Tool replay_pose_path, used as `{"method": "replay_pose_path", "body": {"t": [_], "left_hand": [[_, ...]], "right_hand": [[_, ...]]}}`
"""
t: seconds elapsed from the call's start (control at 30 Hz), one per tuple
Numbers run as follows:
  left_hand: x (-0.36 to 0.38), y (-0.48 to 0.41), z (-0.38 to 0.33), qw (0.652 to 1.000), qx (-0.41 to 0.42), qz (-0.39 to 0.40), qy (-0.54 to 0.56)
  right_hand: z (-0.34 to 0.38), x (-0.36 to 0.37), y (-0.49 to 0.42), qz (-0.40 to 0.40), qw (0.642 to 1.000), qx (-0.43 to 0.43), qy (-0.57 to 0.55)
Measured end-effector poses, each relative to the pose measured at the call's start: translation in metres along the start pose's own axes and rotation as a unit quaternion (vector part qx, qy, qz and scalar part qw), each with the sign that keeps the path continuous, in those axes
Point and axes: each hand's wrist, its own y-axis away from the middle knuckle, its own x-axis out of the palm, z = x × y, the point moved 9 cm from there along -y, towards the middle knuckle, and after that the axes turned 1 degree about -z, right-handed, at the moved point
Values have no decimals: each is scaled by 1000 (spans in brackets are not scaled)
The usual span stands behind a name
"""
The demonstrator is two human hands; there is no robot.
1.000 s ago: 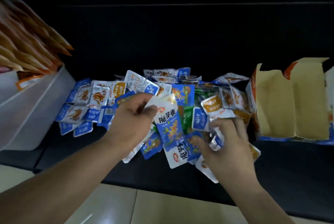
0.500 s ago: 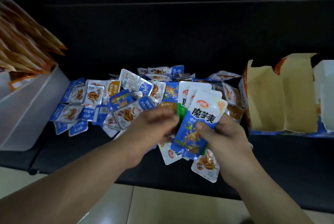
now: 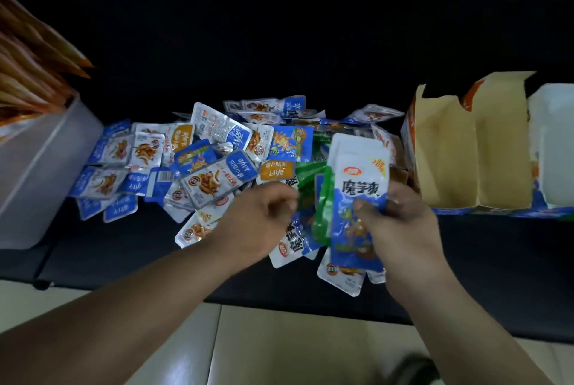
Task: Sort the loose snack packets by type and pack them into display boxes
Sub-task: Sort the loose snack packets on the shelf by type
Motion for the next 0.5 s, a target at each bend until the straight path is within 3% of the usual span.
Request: {"method": "replay_pose_path", "body": {"t": [0.1, 0.17, 0.27, 0.37, 0.5], "left_hand": [[-7, -2, 22, 985, 28, -26, -165], [7, 4, 27, 973, 38, 3, -229], [18, 2, 22, 948, 58, -19, -312], [21, -2, 17, 960, 71, -35, -269], [6, -2, 29, 997, -11, 0, -79]], "right_hand": [[10, -21, -7, -42, 995, -59, 69], [11, -27, -7, -55, 991, -79, 96], [6, -24, -5, -47, 991, -80, 94], [3, -17, -1, -31, 996, -66, 53], [1, -20, 0, -31, 995, -64, 66]]}}
